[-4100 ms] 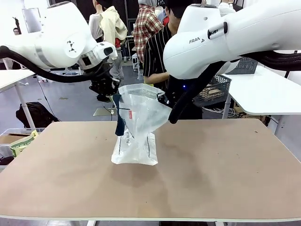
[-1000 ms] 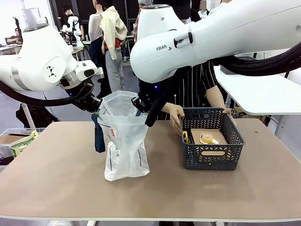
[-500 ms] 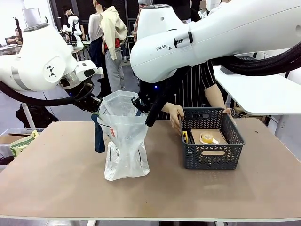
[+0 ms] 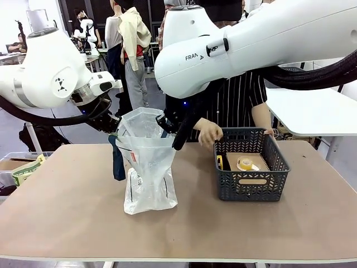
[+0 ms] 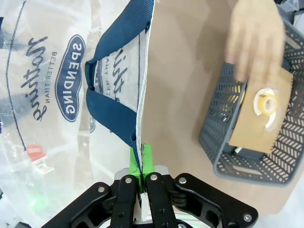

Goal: Transfer purchased items from the store into the shopping bag.
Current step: Move the Reusable shopping bag to the right side of the table.

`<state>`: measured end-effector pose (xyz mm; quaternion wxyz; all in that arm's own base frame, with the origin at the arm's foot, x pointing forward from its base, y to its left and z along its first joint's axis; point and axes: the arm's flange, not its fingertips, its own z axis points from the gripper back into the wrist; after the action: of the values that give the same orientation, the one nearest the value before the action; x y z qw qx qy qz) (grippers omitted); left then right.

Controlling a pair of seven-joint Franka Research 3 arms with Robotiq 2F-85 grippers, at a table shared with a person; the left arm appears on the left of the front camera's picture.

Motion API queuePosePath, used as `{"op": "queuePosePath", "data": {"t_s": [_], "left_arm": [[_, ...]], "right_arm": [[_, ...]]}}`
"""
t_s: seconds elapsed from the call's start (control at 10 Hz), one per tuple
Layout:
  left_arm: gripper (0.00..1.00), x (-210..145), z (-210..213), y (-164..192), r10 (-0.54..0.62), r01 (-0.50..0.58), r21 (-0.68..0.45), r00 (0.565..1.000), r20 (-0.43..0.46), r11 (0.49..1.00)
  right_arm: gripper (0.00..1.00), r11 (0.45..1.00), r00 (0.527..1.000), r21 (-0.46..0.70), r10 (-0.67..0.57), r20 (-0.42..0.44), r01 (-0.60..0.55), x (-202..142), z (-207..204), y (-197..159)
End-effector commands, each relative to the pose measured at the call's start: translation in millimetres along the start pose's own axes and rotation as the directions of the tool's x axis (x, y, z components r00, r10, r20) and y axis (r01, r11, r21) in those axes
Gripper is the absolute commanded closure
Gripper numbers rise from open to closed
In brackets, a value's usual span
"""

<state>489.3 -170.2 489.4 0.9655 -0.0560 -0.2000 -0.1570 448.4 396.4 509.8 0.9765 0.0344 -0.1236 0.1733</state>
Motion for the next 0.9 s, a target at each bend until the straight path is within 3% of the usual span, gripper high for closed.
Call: {"op": "queuePosePath", "data": {"t_s": [0.0,0.8], "left_arm": [[1.00,-0.3,1.2,1.2,0.003,-0.003,0.001,1.000,0.004,1.000],[1.00,-0.3,1.2,1.2,0.003,-0.003,0.001,1.000,0.004,1.000]], "right_arm": [[1.00,1.000,1.000,0.002,0.011,0.002,-0.011,-1.6,0.2,-1.4],[1.00,1.000,1.000,0.002,0.011,0.002,-0.011,-1.6,0.2,-1.4]]}}
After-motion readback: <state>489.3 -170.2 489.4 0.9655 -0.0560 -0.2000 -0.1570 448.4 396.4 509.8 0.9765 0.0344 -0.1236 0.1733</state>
